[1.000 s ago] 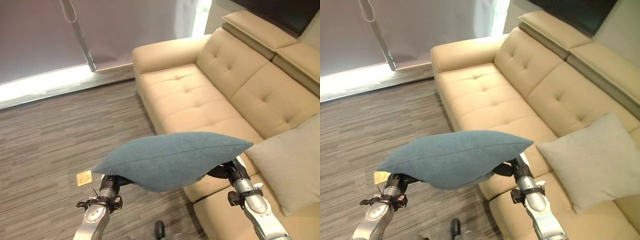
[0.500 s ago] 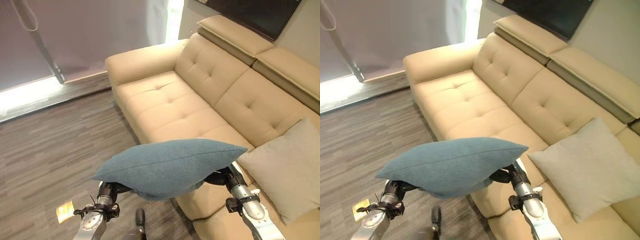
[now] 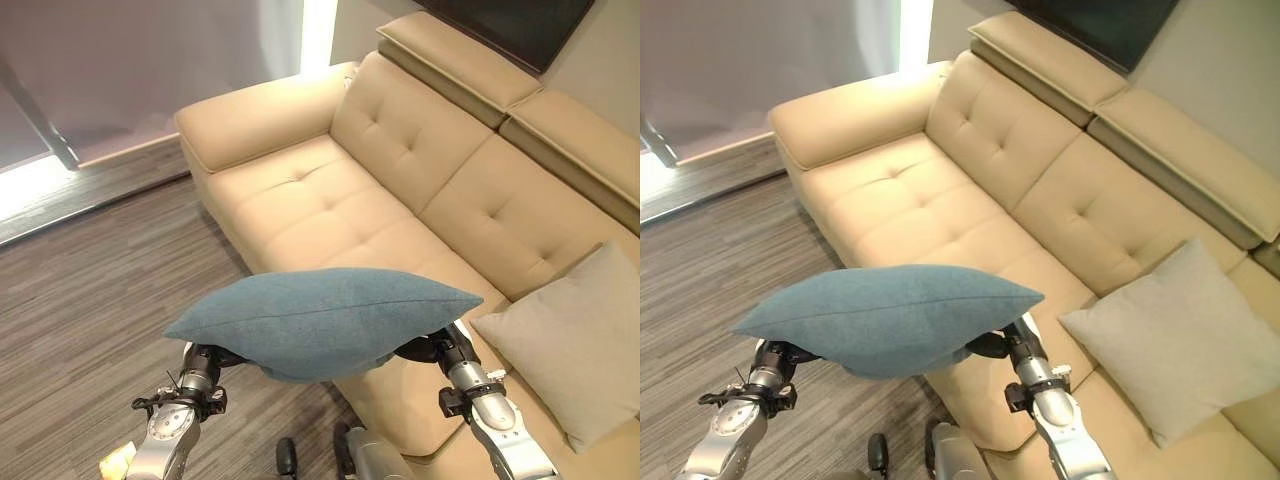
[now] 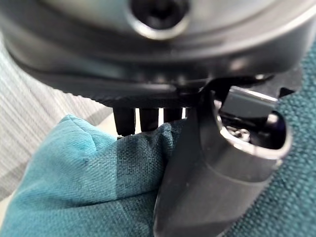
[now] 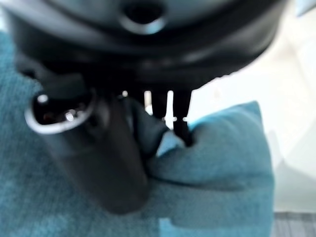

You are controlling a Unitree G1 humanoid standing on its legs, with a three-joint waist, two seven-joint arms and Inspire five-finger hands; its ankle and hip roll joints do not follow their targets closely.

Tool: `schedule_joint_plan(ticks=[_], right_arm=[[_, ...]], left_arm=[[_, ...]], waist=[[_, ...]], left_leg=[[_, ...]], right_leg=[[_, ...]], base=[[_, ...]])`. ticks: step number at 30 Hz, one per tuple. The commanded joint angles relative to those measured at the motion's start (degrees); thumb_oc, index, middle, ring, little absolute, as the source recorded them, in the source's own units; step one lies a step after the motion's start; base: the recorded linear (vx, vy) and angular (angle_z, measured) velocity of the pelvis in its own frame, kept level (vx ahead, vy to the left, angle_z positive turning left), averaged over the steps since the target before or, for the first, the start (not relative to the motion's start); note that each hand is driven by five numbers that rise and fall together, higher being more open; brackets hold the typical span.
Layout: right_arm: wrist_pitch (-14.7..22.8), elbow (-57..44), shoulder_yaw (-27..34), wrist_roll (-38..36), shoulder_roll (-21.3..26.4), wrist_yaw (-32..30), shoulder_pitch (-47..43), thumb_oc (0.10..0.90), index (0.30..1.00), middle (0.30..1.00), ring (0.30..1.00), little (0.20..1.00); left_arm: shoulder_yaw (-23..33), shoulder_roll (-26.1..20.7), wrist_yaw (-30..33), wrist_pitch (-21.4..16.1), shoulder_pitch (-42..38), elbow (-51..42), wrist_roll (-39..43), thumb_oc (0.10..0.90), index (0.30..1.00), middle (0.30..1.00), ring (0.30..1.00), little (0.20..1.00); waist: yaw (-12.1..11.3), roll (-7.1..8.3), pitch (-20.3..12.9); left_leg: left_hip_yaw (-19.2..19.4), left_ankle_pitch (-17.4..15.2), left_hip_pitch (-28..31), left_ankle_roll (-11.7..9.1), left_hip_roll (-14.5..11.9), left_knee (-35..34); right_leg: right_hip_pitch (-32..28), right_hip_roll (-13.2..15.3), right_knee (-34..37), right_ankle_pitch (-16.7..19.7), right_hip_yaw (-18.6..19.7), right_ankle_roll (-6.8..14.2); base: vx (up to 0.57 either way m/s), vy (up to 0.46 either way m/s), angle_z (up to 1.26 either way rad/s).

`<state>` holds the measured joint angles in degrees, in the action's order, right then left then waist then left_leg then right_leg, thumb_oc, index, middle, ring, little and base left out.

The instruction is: Pick up all the scattered cushions and arrange them neatly on the sofa.

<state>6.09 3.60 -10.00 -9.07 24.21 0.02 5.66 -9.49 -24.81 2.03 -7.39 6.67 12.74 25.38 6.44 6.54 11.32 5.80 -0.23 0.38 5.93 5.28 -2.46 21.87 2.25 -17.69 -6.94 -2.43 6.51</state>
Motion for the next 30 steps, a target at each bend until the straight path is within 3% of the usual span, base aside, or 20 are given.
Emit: schedule_joint_plan(ticks=[1,2,5,6,7,10,11,12,13,15,16,17,18,19,20,23,25,28,29,30], right_arm=[[7.24,-6.69,0.03,-2.79,-0.98,2.22,-6.37,0.400,0.300,0.300,0.300,0.300],[7.48,-6.91,0.89,-2.73,-0.92,2.28,-4.96,0.400,0.300,0.300,0.300,0.300],[7.87,-6.56,1.50,-2.75,-0.60,1.89,-3.95,0.400,0.300,0.300,0.300,0.300],[8.03,-6.40,1.87,-2.84,-0.51,1.97,-3.11,0.400,0.300,0.300,0.300,0.300],[7.96,-6.25,2.60,-3.03,0.07,1.88,-2.36,0.400,0.300,0.300,0.300,0.300],[7.99,-6.17,2.55,-3.13,0.22,1.48,-2.68,0.400,0.300,0.300,0.300,0.300],[7.46,-5.82,2.76,-3.48,0.51,0.99,-2.62,0.400,0.300,0.300,0.300,0.300],[7.30,-5.89,3.29,-3.03,0.60,0.80,-2.44,0.400,0.300,0.300,0.300,0.300],[7.30,-5.90,3.30,-3.02,0.60,0.80,-2.43,0.400,0.300,0.300,0.300,0.300],[7.18,-5.97,3.70,-2.75,0.86,0.36,-2.26,0.400,0.300,0.300,0.300,0.300],[7.26,-5.67,3.85,-2.32,1.21,-0.11,-2.34,0.400,0.300,0.300,0.300,0.300],[7.26,-5.68,3.88,-2.31,1.19,-0.11,-2.37,0.400,0.300,0.300,0.300,0.300],[7.43,-5.61,3.90,-1.96,1.67,-0.48,-2.82,0.400,0.300,0.300,0.300,0.300],[7.43,-5.61,3.93,-1.96,1.68,-0.49,-2.83,0.400,0.300,0.300,0.300,0.300],[7.41,-5.45,4.44,-1.46,2.07,-0.48,-3.14,0.400,0.300,0.300,0.300,0.300],[6.98,-4.98,4.60,-0.94,1.95,-0.20,-2.86,0.400,0.300,0.300,0.300,0.300],[6.31,-5.89,3.97,-0.14,1.21,0.15,-3.79,0.400,0.300,0.300,0.300,0.300],[6.13,-5.83,2.96,0.77,0.29,0.18,-5.31,0.400,0.300,0.300,0.300,0.300],[6.17,-5.57,2.00,0.82,-0.51,0.16,-6.30,0.400,0.300,0.300,0.300,0.300],[6.23,-5.50,1.56,0.66,-1.05,0.21,-6.37,0.400,0.300,0.300,0.300,0.300]], left_arm=[[-3.09,2.63,-4.01,-7.71,-4.32,-11.52,0.67,0.400,0.300,0.300,0.300,0.300],[-3.91,3.57,-4.84,-7.61,-4.12,-11.51,0.51,0.400,0.300,0.300,0.300,0.300],[-4.27,3.70,-5.30,-7.75,-3.52,-11.66,0.18,0.400,0.300,0.300,0.300,0.300],[-4.40,3.79,-5.48,-7.59,-3.32,-11.64,0.24,0.400,0.300,0.300,0.300,0.300],[-4.45,3.67,-6.05,-7.25,-2.78,-11.87,0.79,0.400,0.300,0.300,0.300,0.300],[-4.44,3.48,-6.04,-7.12,-2.69,-11.87,0.65,0.400,0.300,0.300,0.300,0.300],[-4.30,3.66,-5.73,-6.70,-2.84,-11.36,0.66,0.400,0.300,0.300,0.300,0.300],[-4.01,3.45,-5.78,-6.48,-2.72,-11.47,0.41,0.400,0.300,0.300,0.300,0.300],[-4.02,3.45,-5.78,-6.48,-2.72,-11.47,0.41,0.400,0.300,0.300,0.300,0.300],[-4.04,3.34,-5.75,-6.42,-2.79,-11.72,0.31,0.400,0.300,0.300,0.300,0.300],[-4.44,3.50,-5.41,-6.72,-3.46,-11.85,0.66,0.400,0.300,0.300,0.300,0.300],[-4.45,3.48,-5.41,-6.73,-3.52,-11.83,0.66,0.400,0.300,0.300,0.300,0.300],[-4.99,3.51,-4.91,-7.45,-4.39,-12.12,1.06,0.400,0.300,0.300,0.300,0.300],[-5.03,3.52,-4.91,-7.49,-4.46,-12.06,1.06,0.400,0.300,0.300,0.300,0.300],[-5.87,3.92,-5.07,-8.12,-5.14,-12.43,1.46,0.400,0.300,0.300,0.300,0.300],[-6.70,3.54,-5.43,-7.68,-5.01,-12.64,0.97,0.400,0.300,0.300,0.300,0.300],[-6.09,2.01,-5.21,-7.90,-5.11,-13.17,0.55,0.400,0.300,0.300,0.300,0.300],[-5.50,1.43,-4.28,-7.86,-5.82,-12.83,0.21,0.400,0.300,0.300,0.300,0.300],[-4.90,0.82,-3.45,-7.96,-6.03,-12.55,0.36,0.400,0.300,0.300,0.300,0.300],[-4.50,0.61,-3.14,-8.06,-5.97,-12.37,0.36,0.400,0.300,0.300,0.300,0.300]], waist=[[1.52,0.51,-5.10],[2.17,0.89,-6.41],[2.46,0.43,-7.58],[2.85,0.41,-8.09],[2.94,1.30,-8.26],[2.62,1.62,-7.95],[1.84,3.16,-7.61],[1.40,4.06,-7.61],[1.32,4.07,-7.54],[0.85,4.16,-7.25],[0.22,4.04,-7.10],[0.30,4.14,-7.20],[-0.41,3.78,-7.11],[-0.34,3.78,-7.08],[0.02,2.56,-7.45],[0.29,1.67,-8.41],[-0.13,1.28,-8.84],[-0.53,1.07,-7.99],[-0.84,0.63,-6.94],[-1.32,0.27,-6.48]], left_leg=[[-3.39,-9.11,2.20,-4.25,-1.55,6.39],[-3.99,-9.79,3.67,-4.76,-1.00,7.01],[-3.82,-9.01,3.97,-6.50,-1.44,10.48],[-3.29,-7.36,3.65,-8.13,-2.33,13.12],[-1.47,-2.83,-0.27,-11.28,-5.02,24.63],[-1.43,-2.71,-3.09,-11.28,-5.54,30.40],[-0.48,-4.11,-7.81,-9.40,-7.14,35.21],[-0.87,-6.78,-9.23,-8.30,-9.17,30.47],[-0.81,-6.79,-9.12,-8.30,-9.18,30.43],[-3.44,-7.07,-9.62,-8.75,-10.85,23.55],[-8.61,-4.65,-9.76,-10.22,-11.27,16.42],[-8.64,-4.21,-9.81,-10.23,-11.15,16.00],[-15.22,-2.60,-10.44,-11.28,-10.03,12.99],[-15.31,-2.55,-10.40,-11.29,-9.99,12.91],[-16.89,-3.02,-9.40,-11.74,-9.42,10.15],[-15.19,-2.98,-7.50,-11.56,-9.53,9.10],[-11.08,-4.25,-5.59,-9.45,-7.96,8.48],[-7.62,-5.14,-4.38,-7.44,-7.11,8.26],[-4.89,-4.99,-3.59,-6.56,-7.52,7.51],[-3.65,-5.40,-2.62,-6.32,-7.74,6.92]], right_leg=[[-5.82,-1.96,9.82,9.21,-2.66,1.64],[-7.83,-3.59,10.69,9.15,0.03,0.23],[-10.53,-3.80,12.23,9.04,-0.17,-1.07],[-11.67,-4.14,12.83,8.87,0.12,-1.62],[-14.56,-3.51,14.61,8.78,-0.60,-3.03],[-15.60,-3.63,15.37,8.66,-0.43,-3.70],[-17.84,-2.84,16.32,7.68,1.10,-4.17],[-18.87,-2.16,16.54,6.92,2.63,-3.45],[-18.94,-2.17,16.55,6.92,2.69,-3.44],[-20.09,-2.18,16.59,5.87,4.74,-2.98],[-20.96,-2.48,16.62,5.09,7.22,-2.86],[-20.78,-2.37,16.68,5.23,7.17,-2.86],[-21.18,-2.86,16.58,4.96,9.71,-2.67],[-21.22,-2.83,16.58,4.92,9.62,-2.68],[-21.43,-2.82,16.14,4.15,10.81,-2.26],[-21.78,-1.92,15.38,3.90,11.97,-1.67],[-20.60,0.03,12.59,4.49,14.81,0.52],[-17.81,0.07,7.54,6.43,16.77,2.72],[-14.55,0.44,3.17,8.70,13.78,3.92],[-13.37,1.22,0.95,7.96,10.44,3.67]], base=[[0.29,-0.012,0.08],[0.31,0.001,0.22],[0.26,-0.007,0.32],[0.21,-0.093,0.06],[0.20,-0.094,0.11],[0.13,-0.056,0.10],[0.25,0.037,-0.14],[0.26,0.038,-0.31],[0.19,0.106,-0.37],[0.18,0.141,-0.59],[0.17,0.143,-0.73],[0.21,0.207,-0.65],[0.09,0.104,-0.87],[0.19,0.277,-1.07],[0.10,0.168,-1.03],[0.17,0.320,-0.76],[0.12,0.422,-0.70],[0.04,0.288,-1.01],[0.02,0.252,-1.19],[0.03,0.240,-0.92]])
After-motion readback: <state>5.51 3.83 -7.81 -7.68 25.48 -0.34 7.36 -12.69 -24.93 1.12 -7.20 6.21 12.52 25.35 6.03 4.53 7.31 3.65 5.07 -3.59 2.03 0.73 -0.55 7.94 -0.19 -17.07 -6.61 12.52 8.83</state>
